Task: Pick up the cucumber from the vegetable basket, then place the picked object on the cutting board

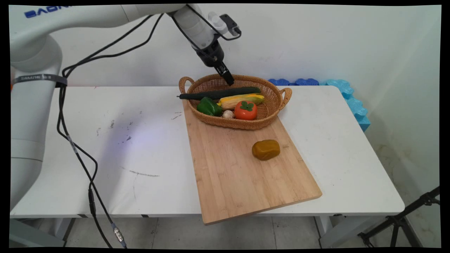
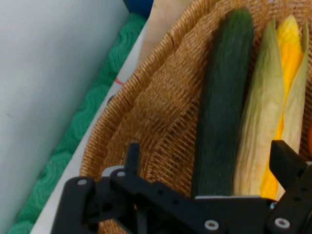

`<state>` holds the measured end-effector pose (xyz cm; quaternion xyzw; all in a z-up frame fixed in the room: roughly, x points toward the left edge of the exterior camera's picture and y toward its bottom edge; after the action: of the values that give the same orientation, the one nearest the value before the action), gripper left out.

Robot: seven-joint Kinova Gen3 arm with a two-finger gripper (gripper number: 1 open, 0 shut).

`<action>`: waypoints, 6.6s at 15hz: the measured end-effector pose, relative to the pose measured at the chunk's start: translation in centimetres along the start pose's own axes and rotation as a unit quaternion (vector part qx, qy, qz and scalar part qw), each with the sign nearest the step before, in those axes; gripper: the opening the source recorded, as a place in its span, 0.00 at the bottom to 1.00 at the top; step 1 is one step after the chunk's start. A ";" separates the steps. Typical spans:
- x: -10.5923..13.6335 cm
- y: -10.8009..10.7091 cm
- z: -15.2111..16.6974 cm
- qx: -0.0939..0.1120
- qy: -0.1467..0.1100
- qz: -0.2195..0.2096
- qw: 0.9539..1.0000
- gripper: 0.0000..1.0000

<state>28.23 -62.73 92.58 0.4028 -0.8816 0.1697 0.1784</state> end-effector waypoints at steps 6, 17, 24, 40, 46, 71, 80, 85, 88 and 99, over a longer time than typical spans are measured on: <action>-0.5 0.1 2.6 -0.002 -0.027 -0.002 1.000 1.00; -0.8 0.0 4.8 0.000 -0.042 0.004 0.999 1.00; -1.0 0.0 5.3 0.001 -0.044 0.008 0.999 0.00; -1.4 1.2 1.8 0.003 -0.021 0.033 0.999 0.00; -2.4 3.0 -4.8 0.001 0.014 0.047 0.999 0.00; -13.0 20.5 -15.0 -0.131 0.024 0.044 0.990 0.00; -13.4 25.3 -10.0 -0.151 0.021 0.033 0.988 0.00; -13.1 26.2 -7.7 -0.150 0.022 0.035 0.988 0.00; -12.9 26.5 -6.6 -0.149 0.023 0.035 0.988 0.00; -12.7 27.1 -4.3 -0.146 0.026 0.042 0.988 1.00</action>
<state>15.87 -35.85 86.42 0.3310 -0.9080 0.0567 0.2506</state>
